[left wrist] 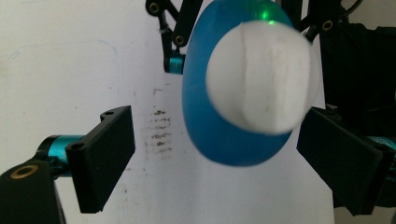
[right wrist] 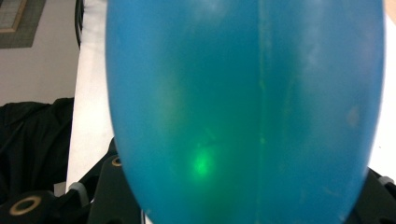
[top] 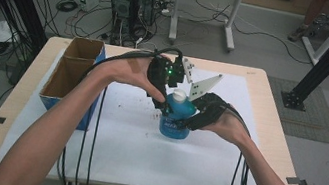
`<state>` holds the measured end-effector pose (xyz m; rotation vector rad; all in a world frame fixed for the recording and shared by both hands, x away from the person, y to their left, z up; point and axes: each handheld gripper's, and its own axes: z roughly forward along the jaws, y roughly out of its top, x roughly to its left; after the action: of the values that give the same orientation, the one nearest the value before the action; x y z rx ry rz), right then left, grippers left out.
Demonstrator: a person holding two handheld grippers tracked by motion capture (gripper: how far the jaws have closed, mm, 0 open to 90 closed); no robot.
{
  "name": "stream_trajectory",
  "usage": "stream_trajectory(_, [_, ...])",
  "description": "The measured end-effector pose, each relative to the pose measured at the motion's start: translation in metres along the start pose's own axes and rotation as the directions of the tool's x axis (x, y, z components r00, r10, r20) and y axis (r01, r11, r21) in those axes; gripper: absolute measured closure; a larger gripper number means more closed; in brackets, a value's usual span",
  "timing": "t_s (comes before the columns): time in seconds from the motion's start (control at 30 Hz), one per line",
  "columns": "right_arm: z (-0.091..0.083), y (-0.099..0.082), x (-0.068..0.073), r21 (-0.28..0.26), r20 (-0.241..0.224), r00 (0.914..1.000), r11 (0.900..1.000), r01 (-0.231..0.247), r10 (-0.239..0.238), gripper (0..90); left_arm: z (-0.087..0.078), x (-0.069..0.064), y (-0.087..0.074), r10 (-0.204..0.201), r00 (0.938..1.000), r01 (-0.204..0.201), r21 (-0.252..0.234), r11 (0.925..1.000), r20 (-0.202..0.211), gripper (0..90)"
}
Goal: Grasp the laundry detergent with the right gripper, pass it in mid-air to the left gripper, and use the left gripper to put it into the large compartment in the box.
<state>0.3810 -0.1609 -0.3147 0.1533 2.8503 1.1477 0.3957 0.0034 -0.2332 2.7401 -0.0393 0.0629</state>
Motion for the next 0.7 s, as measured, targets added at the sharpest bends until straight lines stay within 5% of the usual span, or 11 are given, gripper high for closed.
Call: stream_trajectory(0.7, [0.008, 0.004, -0.001, -0.002, -0.009, 0.9999, 1.0000, -0.006, 0.006, 46.7, 0.016, -0.004, 0.001, 0.024, 0.9997, -0.024, -0.009, 0.9997, 0.006, 19.9])
